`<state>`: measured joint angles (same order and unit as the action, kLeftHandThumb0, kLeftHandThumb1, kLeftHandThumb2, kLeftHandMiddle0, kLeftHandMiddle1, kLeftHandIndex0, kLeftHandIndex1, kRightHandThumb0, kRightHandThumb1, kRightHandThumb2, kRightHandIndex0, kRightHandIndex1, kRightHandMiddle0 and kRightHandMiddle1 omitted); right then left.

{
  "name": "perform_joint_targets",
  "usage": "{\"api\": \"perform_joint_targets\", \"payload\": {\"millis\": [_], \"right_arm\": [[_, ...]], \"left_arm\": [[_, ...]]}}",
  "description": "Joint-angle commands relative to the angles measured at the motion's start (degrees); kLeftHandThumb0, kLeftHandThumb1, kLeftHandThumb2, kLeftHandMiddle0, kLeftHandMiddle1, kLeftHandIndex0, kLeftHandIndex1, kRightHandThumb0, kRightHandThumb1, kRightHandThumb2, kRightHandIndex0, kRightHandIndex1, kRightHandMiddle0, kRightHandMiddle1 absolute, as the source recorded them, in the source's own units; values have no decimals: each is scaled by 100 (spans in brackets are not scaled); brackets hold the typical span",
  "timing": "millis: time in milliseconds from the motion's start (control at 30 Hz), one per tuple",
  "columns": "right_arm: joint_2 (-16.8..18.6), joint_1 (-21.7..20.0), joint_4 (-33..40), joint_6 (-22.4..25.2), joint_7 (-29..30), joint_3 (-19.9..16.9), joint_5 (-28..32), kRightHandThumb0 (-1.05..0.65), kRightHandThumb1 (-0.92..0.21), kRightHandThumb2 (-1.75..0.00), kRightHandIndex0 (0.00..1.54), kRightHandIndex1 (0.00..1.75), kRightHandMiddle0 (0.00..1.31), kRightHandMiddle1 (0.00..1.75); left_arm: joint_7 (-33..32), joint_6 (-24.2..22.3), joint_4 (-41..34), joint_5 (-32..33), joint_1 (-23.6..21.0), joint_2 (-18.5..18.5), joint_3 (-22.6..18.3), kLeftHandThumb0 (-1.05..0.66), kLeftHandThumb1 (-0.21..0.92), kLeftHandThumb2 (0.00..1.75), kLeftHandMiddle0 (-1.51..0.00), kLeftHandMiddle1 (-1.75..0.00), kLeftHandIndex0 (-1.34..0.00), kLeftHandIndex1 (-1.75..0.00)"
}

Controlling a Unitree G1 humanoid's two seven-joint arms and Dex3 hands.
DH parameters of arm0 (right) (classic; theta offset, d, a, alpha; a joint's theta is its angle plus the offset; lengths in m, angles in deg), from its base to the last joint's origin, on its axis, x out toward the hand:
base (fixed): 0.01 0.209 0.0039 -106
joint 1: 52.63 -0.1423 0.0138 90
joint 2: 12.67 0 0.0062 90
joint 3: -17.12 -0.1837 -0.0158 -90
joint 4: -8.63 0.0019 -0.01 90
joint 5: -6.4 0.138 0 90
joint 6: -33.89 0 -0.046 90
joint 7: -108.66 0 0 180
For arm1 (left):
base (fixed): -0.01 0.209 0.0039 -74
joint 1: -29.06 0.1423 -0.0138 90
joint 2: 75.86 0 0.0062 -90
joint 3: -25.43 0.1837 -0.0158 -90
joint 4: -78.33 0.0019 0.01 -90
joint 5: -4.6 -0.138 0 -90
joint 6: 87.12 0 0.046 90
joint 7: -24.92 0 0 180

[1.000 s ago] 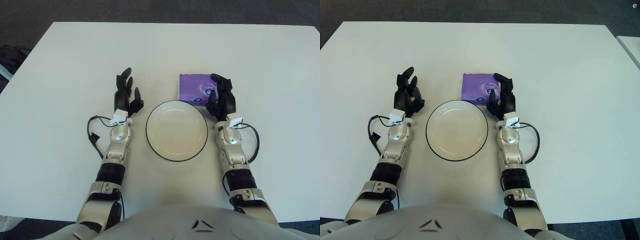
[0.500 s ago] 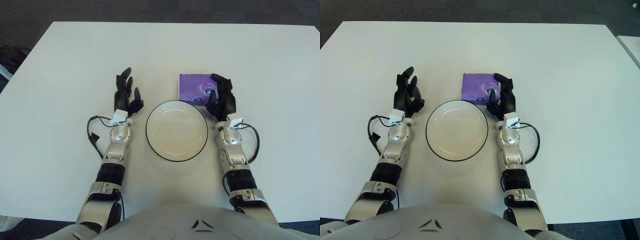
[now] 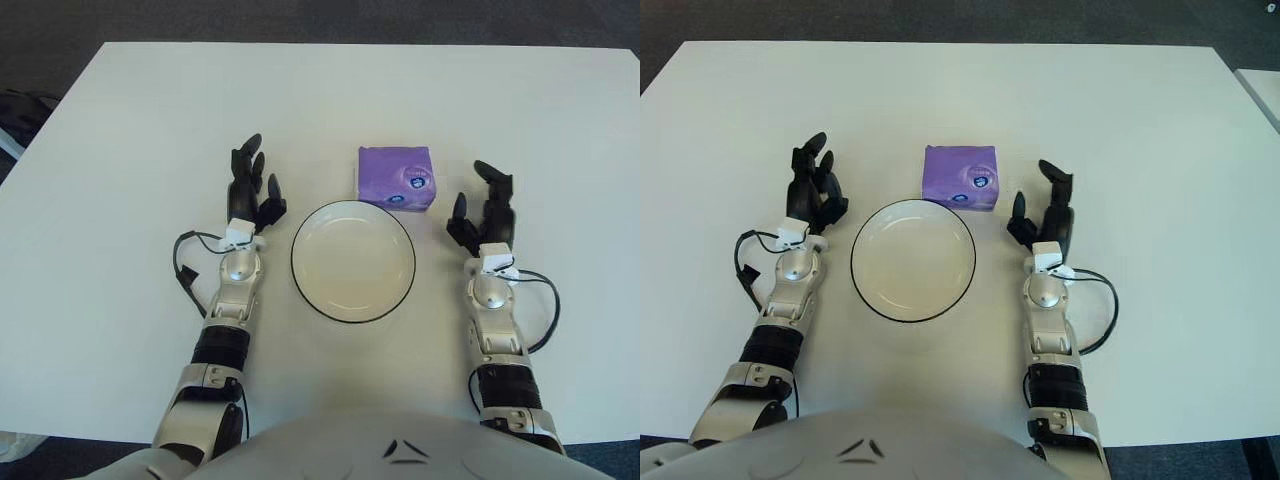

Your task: Put the tissue paper into the plate.

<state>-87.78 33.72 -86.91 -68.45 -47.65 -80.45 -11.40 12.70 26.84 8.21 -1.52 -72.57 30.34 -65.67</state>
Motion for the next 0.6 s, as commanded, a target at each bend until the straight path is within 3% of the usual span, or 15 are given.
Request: {"api": "perform_joint_targets", "payload": {"millis": [0,267,567], "right_arm": [[-77,-227,126,66,445,-21,-431,-62,-92,-79,38,0,0,77],[-176,-388,167,129,899,58,-810,-63,-92,-79,37,0,0,80],[-369,-746,618,167,461,144,-680,-63,-92,-78,37,0,0,81]], "left_arm": [[-13,-258,480,-41,469,95,40,-71,92,81,-38,0,0,-75],[-18,-210,517,-38,455,120,38,-69,92,80,-39,-1,0,-74],[-8,-257,508,-30,454,135,36,-69,92,79,-39,-1,0,-73]]}}
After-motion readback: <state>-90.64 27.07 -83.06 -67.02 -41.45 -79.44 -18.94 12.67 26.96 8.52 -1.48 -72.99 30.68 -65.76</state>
